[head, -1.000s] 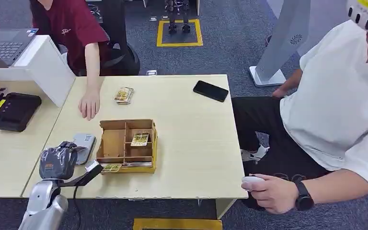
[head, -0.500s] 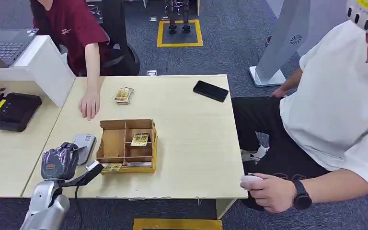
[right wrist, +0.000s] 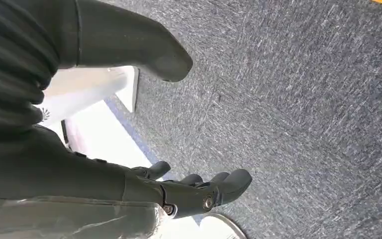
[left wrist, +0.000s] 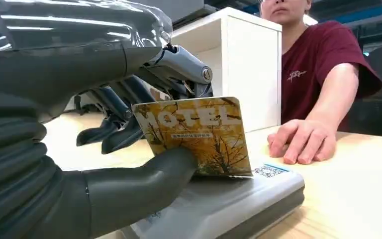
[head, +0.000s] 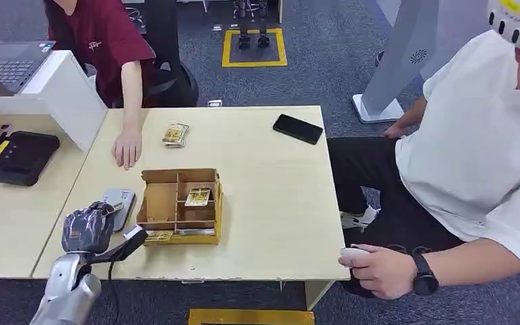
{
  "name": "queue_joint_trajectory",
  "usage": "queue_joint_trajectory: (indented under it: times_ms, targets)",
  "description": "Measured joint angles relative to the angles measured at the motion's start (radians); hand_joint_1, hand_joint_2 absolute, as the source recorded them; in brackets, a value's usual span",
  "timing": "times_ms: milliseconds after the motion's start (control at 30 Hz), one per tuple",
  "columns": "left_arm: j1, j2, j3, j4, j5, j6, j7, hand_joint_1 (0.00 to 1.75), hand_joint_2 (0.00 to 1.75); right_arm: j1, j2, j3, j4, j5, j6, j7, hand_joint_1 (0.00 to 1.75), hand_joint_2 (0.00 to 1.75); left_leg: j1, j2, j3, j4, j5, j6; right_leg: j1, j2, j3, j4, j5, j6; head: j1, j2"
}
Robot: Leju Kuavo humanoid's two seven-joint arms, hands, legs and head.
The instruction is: Pass the card to the sensor for recognition and then transmit it.
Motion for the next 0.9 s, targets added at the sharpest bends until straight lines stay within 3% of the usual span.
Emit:
queue_joint_trajectory:
  times_ms: [300, 667, 733, 900]
  targets:
    - [-0.044, 0.016, -0.025, 0.099, 0.016, -0.002, -0.005, 1.75, 1.75, -0.001, 0.000, 0.000, 0.000, 0.000, 0.000, -0.002, 0.00, 1.75, 0.000, -0.002, 0.003, -0.001, 0.001, -0.001, 0.000, -0.003, 0.003, 0.001, 0.000, 0.000, 0.000, 0.000]
    - [-0.056, 0.030, -0.060, 0.130, 0.062, -0.002, -0.003, 1.75, 1.75, -0.002, 0.000, 0.000, 0.000, 0.000, -0.003, -0.006, 0.00, 1.75, 0.000, -0.004, 0.004, -0.001, 0.002, -0.002, 0.000, -0.004, 0.004, 0.002, 0.000, -0.001, 0.000, 0.000]
    - [-0.055, 0.030, -0.065, 0.130, 0.090, 0.000, -0.018, 1.75, 1.75, -0.001, 0.000, 0.000, 0.000, 0.000, -0.003, -0.006, 0.00, 1.75, 0.000, -0.004, 0.004, -0.001, 0.003, -0.002, 0.000, -0.004, 0.004, 0.002, 0.000, -0.001, 0.000, 0.000]
    - [-0.028, 0.018, -0.057, 0.058, 0.204, 0.000, -0.131, 1.75, 1.75, -0.002, 0.000, 0.000, 0.000, 0.000, -0.003, 0.000, 0.00, 1.75, 0.000, -0.004, 0.003, -0.001, 0.003, -0.003, 0.000, -0.003, 0.002, 0.002, 0.000, -0.001, 0.000, 0.000]
